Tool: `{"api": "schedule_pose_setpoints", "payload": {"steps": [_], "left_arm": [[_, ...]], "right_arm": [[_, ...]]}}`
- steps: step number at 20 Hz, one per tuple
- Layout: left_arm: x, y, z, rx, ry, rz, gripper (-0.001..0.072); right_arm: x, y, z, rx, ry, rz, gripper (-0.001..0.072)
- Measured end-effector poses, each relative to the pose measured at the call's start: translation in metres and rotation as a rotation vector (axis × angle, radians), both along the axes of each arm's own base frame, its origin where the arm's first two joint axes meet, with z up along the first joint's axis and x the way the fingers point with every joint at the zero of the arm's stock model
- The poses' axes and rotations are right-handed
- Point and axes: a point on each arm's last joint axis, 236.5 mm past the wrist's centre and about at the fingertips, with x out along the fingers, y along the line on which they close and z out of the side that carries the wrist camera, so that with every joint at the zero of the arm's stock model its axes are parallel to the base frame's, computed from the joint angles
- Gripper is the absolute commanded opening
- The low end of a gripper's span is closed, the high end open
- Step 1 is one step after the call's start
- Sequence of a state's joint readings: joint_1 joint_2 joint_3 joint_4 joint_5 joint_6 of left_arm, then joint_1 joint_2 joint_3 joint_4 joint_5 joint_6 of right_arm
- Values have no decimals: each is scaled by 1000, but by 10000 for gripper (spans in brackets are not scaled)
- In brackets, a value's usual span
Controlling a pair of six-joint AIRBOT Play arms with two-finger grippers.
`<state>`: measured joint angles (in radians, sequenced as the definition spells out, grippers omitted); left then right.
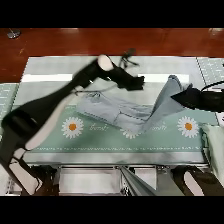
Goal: Fold the shirts.
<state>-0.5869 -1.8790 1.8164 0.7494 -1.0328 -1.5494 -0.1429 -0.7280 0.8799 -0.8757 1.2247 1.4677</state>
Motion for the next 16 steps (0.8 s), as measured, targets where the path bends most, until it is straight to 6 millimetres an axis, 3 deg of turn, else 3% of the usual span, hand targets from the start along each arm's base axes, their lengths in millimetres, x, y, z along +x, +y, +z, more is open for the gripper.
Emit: {"api": "schedule_pose_setpoints", "payload": {"steps": [2,4,6,8,11,13,16], "left_arm": [[39,68,34,27,-55,82,21],[64,147,65,108,-130,163,22],[70,222,103,174,-210,256,22],[57,271,134,210,-287,320,22],[10,307,157,233,-377,384,22],[-27,313,148,235,-404,409,22],[-72,316,112,238,-399,432,22]], "right_arm": [[4,17,2,15,-3,34,25],[11,41,2,24,6,98,25],[22,70,1,31,16,167,25],[37,108,-4,34,33,252,25],[58,171,-20,30,67,373,25],[72,212,-38,24,90,439,25],[90,265,-68,21,122,503,25]]}}
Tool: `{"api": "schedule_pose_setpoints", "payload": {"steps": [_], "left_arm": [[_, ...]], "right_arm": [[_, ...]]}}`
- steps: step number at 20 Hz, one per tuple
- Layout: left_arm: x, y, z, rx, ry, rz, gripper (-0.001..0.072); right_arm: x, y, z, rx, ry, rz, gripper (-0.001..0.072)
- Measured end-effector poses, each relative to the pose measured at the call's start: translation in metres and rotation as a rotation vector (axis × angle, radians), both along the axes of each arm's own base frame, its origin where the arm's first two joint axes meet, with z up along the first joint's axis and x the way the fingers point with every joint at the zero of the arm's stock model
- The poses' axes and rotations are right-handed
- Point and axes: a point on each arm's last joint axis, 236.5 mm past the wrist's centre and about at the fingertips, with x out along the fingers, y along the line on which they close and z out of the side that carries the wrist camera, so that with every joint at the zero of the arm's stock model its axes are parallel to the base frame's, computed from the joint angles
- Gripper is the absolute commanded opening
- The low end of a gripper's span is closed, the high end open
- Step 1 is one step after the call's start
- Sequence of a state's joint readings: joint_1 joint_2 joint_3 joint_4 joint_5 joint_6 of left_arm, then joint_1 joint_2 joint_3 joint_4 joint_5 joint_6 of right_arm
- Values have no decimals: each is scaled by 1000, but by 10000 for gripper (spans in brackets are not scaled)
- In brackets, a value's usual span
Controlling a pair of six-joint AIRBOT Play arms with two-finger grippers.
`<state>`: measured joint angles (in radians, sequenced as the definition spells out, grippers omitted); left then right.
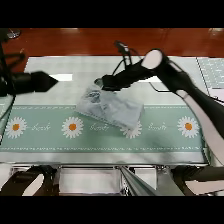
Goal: Fold the shirts.
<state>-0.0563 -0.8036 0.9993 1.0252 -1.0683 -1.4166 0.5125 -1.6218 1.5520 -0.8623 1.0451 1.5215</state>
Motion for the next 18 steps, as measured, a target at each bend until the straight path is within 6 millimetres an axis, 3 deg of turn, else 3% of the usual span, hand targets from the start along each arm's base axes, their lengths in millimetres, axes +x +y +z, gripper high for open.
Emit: {"api": "schedule_pose_setpoints", "payload": {"steps": [2,3,4,7,9,12,15,18], "left_arm": [[-22,-1,-29,-14,31,8,22],[-29,-1,-40,-23,46,11,22],[-34,-2,-52,-34,63,18,22],[-38,-1,-75,-49,88,43,22],[-29,3,-80,-60,69,77,23],[-15,11,-81,-71,41,129,23],[-10,11,-80,-99,38,151,22],[-8,11,-78,-118,36,161,23]], "right_arm": [[10,27,-19,6,27,12,27],[14,39,-29,7,42,15,187],[18,49,-38,10,56,13,637],[21,73,-48,63,97,24,638],[27,72,-35,115,106,31,637],[44,25,8,145,90,33,637],[44,-74,42,-12,26,27,637],[11,-174,31,-192,40,-79,637]]}}
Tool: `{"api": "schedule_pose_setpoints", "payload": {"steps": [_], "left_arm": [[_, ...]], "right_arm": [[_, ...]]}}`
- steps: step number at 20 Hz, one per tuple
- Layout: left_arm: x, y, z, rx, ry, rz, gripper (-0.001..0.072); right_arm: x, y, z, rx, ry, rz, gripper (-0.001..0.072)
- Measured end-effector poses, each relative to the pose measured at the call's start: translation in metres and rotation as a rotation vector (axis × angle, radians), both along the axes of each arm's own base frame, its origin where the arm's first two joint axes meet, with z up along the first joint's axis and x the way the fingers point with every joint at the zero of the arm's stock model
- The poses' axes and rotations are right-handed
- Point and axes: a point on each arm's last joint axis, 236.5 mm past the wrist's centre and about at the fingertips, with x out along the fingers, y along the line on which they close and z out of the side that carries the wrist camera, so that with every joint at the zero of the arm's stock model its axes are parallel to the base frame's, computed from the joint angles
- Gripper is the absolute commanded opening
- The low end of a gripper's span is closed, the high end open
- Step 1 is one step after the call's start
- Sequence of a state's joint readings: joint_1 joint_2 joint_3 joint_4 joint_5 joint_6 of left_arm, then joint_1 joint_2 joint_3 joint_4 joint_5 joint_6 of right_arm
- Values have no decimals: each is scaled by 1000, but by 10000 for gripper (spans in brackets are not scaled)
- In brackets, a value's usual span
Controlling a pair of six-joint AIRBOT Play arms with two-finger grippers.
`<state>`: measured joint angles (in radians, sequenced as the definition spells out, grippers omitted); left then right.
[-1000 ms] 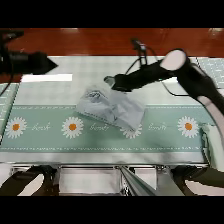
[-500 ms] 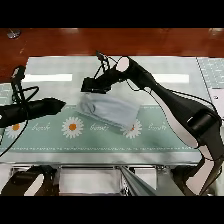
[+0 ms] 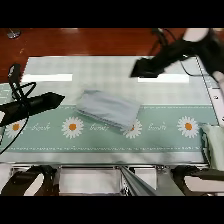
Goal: Fold the shirts.
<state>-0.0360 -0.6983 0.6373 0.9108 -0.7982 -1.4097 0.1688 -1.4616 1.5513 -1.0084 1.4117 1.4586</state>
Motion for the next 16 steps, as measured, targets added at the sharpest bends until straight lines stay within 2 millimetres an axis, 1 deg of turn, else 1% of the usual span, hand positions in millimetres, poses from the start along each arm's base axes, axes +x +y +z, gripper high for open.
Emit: {"api": "schedule_pose_setpoints", "payload": {"steps": [1,2,3,5,7,9,11,13,16], "left_arm": [[1,0,1,-4,-6,5,22],[2,0,2,-7,-9,9,23],[2,0,2,-7,-9,8,23],[3,-2,1,-10,-7,4,22],[3,-6,-2,-11,0,-6,22],[3,-12,-8,-10,17,-24,23],[3,-18,-14,-10,35,-39,23],[4,-25,-20,-30,56,-45,23],[9,-31,-21,-64,64,-33,22]], "right_arm": [[-13,-25,-13,-25,9,-77,637],[-31,-47,-35,-32,37,-180,637],[-49,-58,-56,-11,65,-279,636],[-78,-65,-102,98,122,-505,628],[-92,-65,-135,199,175,-672,628],[-101,-61,-155,257,230,-732,628],[-105,-54,-169,282,288,-730,628],[-105,-44,-178,297,345,-698,628],[-98,-17,-184,314,411,-619,628]]}}
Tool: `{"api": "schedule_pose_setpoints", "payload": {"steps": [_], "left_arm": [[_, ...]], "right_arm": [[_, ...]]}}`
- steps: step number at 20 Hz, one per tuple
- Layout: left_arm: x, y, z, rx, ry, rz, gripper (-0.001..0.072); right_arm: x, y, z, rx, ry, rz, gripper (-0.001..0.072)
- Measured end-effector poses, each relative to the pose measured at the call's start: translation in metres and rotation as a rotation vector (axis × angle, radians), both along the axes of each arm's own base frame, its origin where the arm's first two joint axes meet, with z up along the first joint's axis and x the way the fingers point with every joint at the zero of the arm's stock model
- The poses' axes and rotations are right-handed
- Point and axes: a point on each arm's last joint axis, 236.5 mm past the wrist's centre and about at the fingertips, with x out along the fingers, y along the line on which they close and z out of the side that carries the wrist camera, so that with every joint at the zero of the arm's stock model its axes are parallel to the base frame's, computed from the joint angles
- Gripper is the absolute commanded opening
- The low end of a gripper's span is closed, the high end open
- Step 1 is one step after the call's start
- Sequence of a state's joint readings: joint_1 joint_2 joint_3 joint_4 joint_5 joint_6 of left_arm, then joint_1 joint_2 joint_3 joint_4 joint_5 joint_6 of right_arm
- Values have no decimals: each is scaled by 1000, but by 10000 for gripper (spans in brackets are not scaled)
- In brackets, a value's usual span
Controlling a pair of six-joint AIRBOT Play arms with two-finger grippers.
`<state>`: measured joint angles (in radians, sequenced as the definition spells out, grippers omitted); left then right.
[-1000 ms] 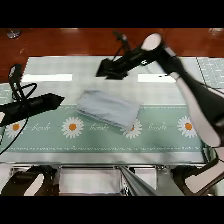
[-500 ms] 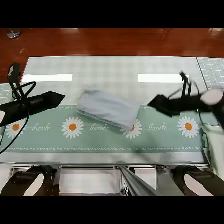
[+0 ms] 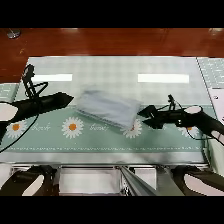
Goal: Fold the shirts.
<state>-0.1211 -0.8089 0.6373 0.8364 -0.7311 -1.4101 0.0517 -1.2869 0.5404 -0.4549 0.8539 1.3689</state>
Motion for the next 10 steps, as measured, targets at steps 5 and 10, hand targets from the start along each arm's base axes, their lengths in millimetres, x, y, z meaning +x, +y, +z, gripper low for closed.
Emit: {"api": "schedule_pose_setpoints", "payload": {"steps": [5,10], "left_arm": [[3,-3,0,-20,0,11,23],[4,-3,1,-25,0,14,22]], "right_arm": [[22,52,-6,-7,-19,168,25],[53,91,44,-38,-173,413,23]]}}
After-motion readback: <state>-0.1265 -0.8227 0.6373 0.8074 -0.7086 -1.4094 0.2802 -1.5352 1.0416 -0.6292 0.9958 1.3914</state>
